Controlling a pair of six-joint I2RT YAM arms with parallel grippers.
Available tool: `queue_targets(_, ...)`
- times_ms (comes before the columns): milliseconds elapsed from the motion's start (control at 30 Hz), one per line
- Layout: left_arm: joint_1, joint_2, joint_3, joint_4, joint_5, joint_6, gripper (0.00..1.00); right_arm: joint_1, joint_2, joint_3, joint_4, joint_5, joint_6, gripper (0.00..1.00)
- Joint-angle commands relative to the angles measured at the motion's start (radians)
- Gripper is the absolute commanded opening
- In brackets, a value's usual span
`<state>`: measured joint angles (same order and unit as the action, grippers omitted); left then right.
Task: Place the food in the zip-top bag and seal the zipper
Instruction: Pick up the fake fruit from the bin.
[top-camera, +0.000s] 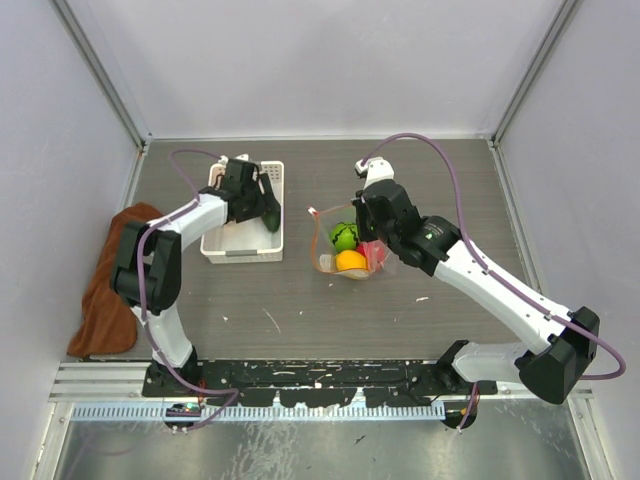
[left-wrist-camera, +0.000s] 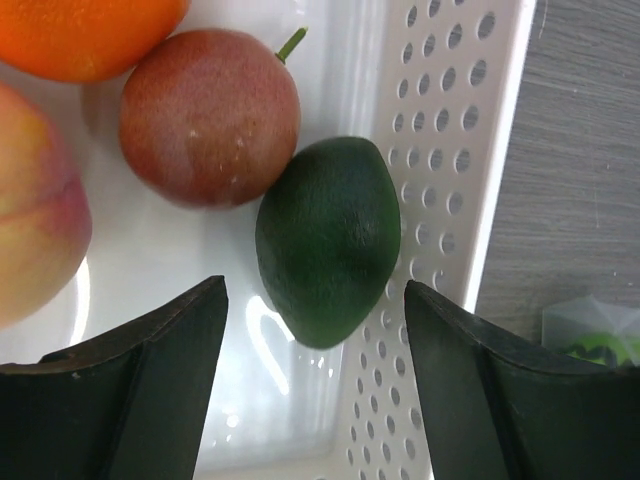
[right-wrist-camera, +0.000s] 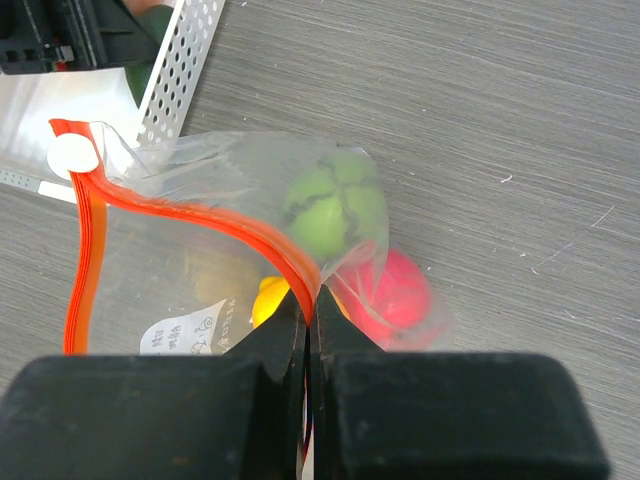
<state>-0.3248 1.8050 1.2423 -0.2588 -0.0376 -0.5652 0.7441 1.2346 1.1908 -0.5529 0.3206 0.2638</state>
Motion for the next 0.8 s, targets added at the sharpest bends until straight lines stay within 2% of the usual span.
queue_targets(0,0.014,0.058,0.072,0.050,0.031,-0.012,0.72,0.000,-0.005,0.006,0.057,-0.007,-0.015,0.05)
queue_targets(300,0.016,0.149,0.111,0.030,0.023,0.006,0.71,-0.001,0.008,0.001,0.064,-0.025,-0.014,0.05)
queue_targets(433,0.016,0.163,0.106,0.021,0.022,0.016,0.67,0.000,0.015,0.000,0.065,-0.028,-0.012,0.05)
queue_targets(767,0.016,0.046,0.027,0.014,0.029,0.042,0.53,-0.001,0.022,0.009,0.063,-0.028,-0.011,0.05)
